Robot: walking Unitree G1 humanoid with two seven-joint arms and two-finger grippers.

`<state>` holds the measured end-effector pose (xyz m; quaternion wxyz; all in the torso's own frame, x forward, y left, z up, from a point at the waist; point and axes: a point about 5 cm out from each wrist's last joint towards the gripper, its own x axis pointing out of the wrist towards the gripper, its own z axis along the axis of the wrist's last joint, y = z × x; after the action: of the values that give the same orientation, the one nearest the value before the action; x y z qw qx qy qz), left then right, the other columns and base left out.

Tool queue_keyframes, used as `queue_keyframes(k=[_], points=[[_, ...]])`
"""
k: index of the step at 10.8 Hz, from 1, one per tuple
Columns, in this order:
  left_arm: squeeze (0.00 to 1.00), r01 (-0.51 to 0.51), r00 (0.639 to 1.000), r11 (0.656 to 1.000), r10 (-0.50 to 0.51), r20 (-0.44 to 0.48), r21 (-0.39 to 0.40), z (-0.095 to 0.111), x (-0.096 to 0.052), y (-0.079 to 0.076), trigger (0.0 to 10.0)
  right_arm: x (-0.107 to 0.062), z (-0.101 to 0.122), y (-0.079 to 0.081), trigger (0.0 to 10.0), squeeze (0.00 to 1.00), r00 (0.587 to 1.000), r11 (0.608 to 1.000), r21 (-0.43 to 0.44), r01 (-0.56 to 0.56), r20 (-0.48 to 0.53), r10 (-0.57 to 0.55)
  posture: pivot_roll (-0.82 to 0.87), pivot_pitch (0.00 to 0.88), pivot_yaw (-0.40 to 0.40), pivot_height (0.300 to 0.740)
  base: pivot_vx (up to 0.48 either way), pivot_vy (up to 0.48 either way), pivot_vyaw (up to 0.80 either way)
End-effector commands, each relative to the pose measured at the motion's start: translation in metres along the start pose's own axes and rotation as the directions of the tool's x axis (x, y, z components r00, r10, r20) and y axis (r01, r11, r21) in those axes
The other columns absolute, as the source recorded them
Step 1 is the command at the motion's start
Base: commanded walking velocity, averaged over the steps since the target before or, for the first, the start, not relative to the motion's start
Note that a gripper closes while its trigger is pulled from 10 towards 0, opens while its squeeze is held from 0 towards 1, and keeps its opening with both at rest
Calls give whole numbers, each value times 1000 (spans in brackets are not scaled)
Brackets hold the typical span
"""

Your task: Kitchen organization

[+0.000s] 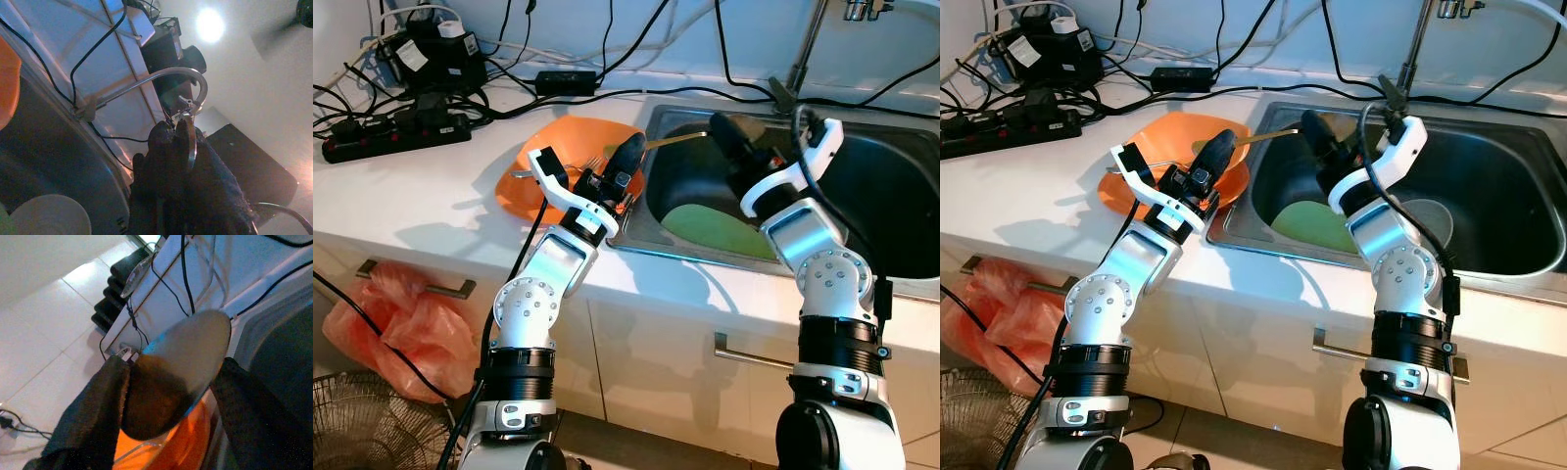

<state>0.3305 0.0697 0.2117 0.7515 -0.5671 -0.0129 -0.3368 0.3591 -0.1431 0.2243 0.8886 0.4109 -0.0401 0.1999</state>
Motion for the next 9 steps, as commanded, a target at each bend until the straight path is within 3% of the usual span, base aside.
queue_keyframes(k=[1, 9], points=[[0, 123, 992, 989, -124, 1, -87, -19, 18, -27, 0, 3, 5, 1, 0, 0, 1000, 1000, 14, 10, 21, -10, -5, 32, 68, 740, 0, 0, 0], [0, 63, 998, 996, -63, -4, -59, -17, 16, -15, 0, 6, 11, -2, 0, 0, 998, 995, 90, 32, 55, -37, -4, 26, 68, 740, 0, 0, 0]])
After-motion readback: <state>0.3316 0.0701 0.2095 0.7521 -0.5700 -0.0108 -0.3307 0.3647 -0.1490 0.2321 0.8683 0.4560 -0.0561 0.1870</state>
